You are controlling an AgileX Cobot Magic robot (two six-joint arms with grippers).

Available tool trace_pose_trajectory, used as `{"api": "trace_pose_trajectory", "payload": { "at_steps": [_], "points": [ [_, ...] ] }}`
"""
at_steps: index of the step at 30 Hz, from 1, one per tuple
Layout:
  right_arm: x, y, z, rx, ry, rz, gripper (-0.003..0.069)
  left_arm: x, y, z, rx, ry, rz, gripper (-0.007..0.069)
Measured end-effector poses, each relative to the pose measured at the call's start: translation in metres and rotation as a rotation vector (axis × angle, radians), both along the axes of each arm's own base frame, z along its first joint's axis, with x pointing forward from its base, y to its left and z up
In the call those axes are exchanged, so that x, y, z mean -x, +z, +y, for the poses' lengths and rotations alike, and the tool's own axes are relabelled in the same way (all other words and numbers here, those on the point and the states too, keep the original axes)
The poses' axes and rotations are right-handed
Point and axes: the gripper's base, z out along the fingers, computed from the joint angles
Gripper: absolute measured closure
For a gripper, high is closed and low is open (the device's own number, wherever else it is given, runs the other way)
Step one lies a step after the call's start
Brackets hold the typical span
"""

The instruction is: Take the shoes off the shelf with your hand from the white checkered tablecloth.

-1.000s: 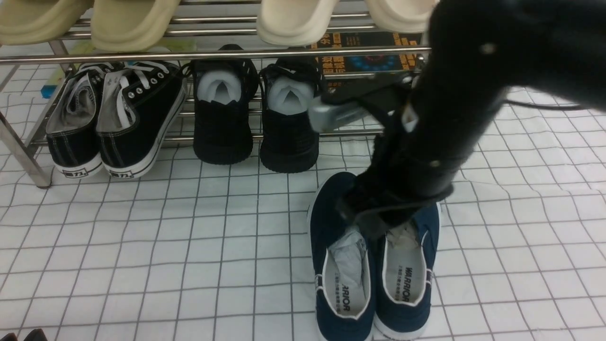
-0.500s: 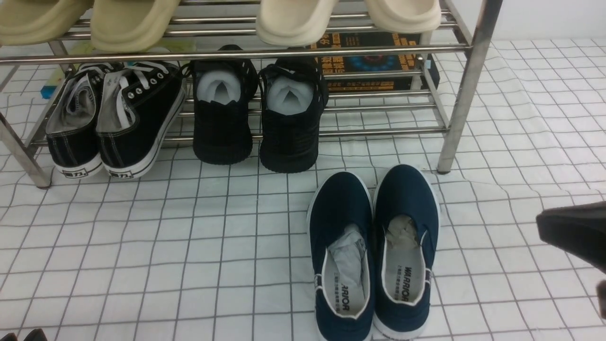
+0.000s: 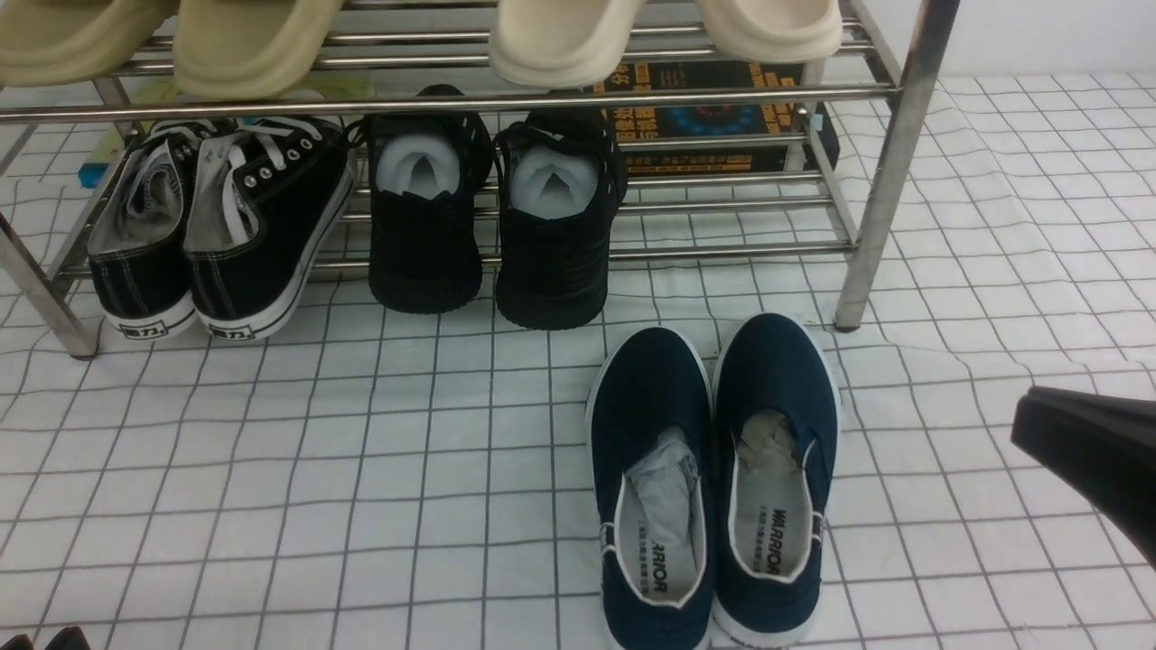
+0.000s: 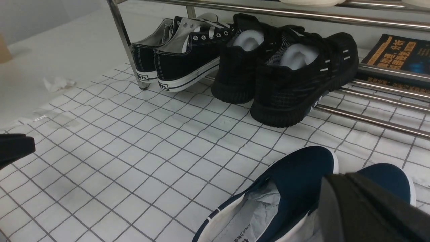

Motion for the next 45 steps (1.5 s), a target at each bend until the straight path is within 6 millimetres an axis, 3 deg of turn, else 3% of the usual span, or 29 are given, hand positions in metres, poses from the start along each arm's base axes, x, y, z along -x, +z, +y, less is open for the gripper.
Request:
{"api": "trace_pose_trajectory", "payload": {
  "at_steps": [18, 26, 27, 34, 38, 45],
  "points": [
    [0.002, -0.007, -0.001, 0.007, 0.001, 0.003, 0.0659, 0.0, 0.0, 0.0, 0.0, 0.0, 0.0, 0.0385],
    [0.015, -0.06, -0.036, 0.077, -0.16, -0.018, 0.0655, 0.0, 0.0, 0.0, 0.0, 0.0, 0.0, 0.0385],
    [0.022, -0.075, -0.048, 0.069, -0.242, -0.024, 0.0654, 0.0, 0.0, 0.0, 0.0, 0.0, 0.0, 0.0385],
    [0.039, -0.124, -0.074, 0.083, -0.516, 0.017, 0.0643, 0.0, 0.0, 0.0, 0.0, 0.0, 0.0, 0.0385],
    [0.042, -0.135, -0.079, 0.087, -0.611, 0.052, 0.0637, 0.0, 0.0, 0.0, 0.0, 0.0, 0.0, 0.0385],
    [0.043, -0.137, -0.081, 0.148, -0.64, 0.07, 0.0627, 0.0, 0.0, 0.0, 0.0, 0.0, 0.0, 0.0385]
  ]
}}
